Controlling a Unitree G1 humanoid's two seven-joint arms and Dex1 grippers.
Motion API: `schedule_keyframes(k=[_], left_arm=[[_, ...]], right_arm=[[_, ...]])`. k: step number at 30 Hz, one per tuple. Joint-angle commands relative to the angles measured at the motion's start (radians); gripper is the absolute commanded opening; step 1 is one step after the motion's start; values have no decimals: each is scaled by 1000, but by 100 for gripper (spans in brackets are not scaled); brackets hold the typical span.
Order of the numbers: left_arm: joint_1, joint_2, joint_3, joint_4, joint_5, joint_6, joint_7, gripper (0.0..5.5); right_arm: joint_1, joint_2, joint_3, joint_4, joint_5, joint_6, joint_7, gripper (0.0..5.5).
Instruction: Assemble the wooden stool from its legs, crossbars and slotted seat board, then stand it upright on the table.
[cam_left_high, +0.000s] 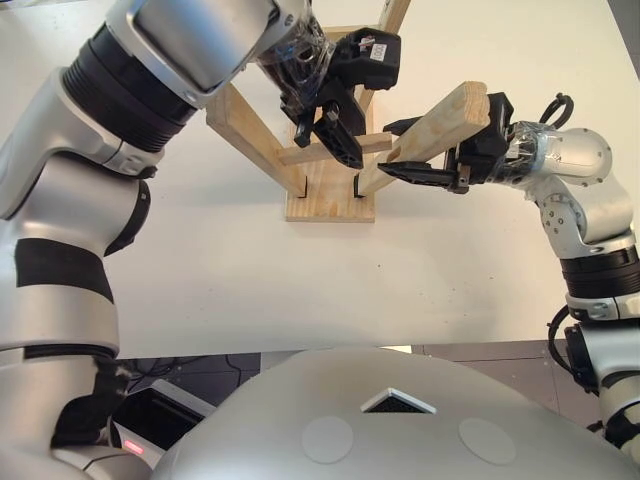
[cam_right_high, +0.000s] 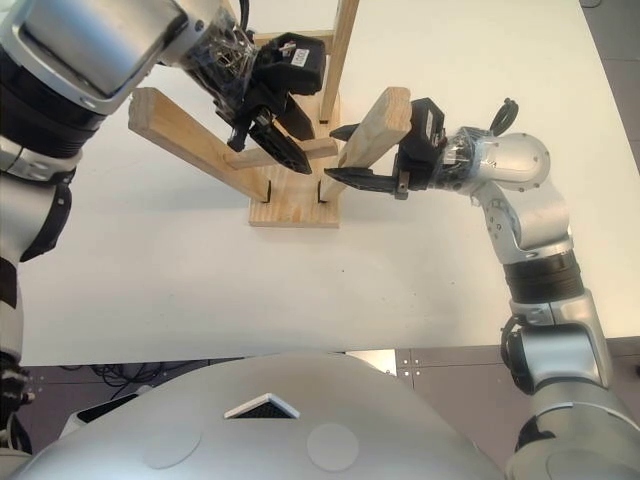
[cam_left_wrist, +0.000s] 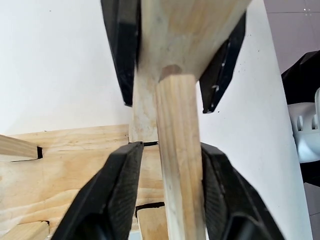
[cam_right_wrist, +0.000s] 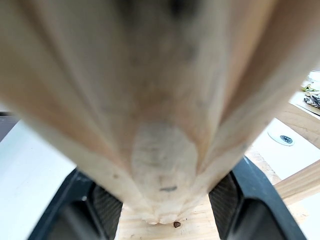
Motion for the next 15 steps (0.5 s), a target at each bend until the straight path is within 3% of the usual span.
schedule_keyframes(k=[1, 5, 15], left_arm=[[30, 7, -35, -2, 41, -12, -9, 124], [55, 11, -54, -11, 56, -8, -23, 81], [113, 7, -88, -92, 82, 29, -8, 76]], right_arm=[[88, -8, 65, 59, -124, 77, -33, 204], [84, -2, 68, 61, -125, 76, -42, 204], [86, 0, 71, 6, -120, 99, -85, 204]])
